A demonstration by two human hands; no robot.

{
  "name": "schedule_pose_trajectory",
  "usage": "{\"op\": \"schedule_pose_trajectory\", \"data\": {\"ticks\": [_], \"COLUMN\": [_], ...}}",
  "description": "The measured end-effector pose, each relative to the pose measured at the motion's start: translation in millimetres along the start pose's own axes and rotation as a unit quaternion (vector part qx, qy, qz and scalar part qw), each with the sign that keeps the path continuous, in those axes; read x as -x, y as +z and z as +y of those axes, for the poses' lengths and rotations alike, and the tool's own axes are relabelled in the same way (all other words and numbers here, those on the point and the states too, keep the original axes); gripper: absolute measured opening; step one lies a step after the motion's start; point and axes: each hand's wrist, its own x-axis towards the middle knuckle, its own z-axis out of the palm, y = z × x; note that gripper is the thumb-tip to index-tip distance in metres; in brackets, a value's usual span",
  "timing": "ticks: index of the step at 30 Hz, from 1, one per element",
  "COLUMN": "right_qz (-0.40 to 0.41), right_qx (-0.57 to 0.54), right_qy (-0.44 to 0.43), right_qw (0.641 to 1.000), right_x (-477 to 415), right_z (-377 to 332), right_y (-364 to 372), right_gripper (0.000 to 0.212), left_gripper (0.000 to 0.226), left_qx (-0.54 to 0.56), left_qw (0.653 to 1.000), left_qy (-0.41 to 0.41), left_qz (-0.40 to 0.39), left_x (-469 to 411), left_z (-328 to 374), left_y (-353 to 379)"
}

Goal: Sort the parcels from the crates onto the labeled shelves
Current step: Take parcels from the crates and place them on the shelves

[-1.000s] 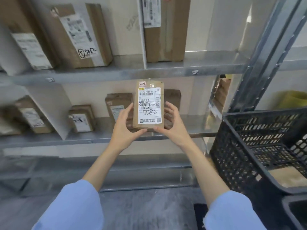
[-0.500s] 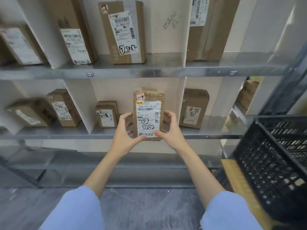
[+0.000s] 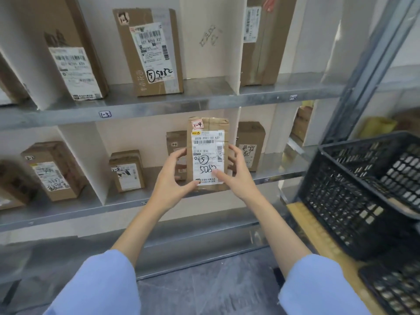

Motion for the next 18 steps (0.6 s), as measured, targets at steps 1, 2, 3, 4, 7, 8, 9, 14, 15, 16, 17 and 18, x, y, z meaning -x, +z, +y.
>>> {"op": "schedule_pose_trajectory", "data": {"ticks": [1,2,3,4,7,8,9,14,15,16,17,18], "right_qz": [0.010,0.019,0.029,0.038,0.069,0.074,0.080,0.110,0.120,0.132,0.142,0.148], "right_qx": [0.003,0.008,0.011,0.011,0.024,0.026,0.026,0.045,0.046,0.047,0.046,0.045], "right_qy": [0.002,0.002,0.000,-0.004,-0.021,-0.032,-0.041,-0.080,-0.086,-0.090,-0.097,-0.107], "right_qw": [1.000,1.000,1.000,0.999,0.997,0.996,0.996,0.990,0.988,0.986,0.984,0.982], "right_x": [-2,-4,-7,-11,-24,-29,-35,-75,-84,-93,-102,-113], "right_z": [-1,-4,-6,-8,-16,-19,-21,-39,-44,-48,-53,-56], "right_y": [-7,-14,-22,-32,-64,-76,-88,-166,-183,-201,-220,-238], "right_gripper": [0.073,0.071,0.070,0.069,0.069,0.069,0.070,0.074,0.075,0.075,0.074,0.074], "left_gripper": [0.081,0.082,0.083,0.083,0.082,0.082,0.082,0.075,0.073,0.070,0.067,0.065], "left_qx": [-0.006,-0.014,-0.025,-0.035,-0.047,-0.046,-0.047,-0.160,-0.196,-0.231,-0.265,-0.296], "left_qw": [1.000,1.000,0.999,0.998,0.994,0.992,0.991,0.972,0.964,0.954,0.943,0.932], "left_qy": [0.007,0.016,0.028,0.043,0.085,0.099,0.112,0.164,0.178,0.191,0.202,0.209], "left_qz": [-0.010,-0.019,-0.028,-0.035,-0.051,-0.057,-0.063,-0.043,-0.028,-0.010,0.008,0.024], "left_x": [-6,-12,-20,-29,-57,-67,-77,-130,-140,-151,-161,-172], "left_z": [4,8,13,17,37,44,53,96,104,112,119,125], "left_y": [4,7,11,15,25,30,34,63,71,80,89,98]}}
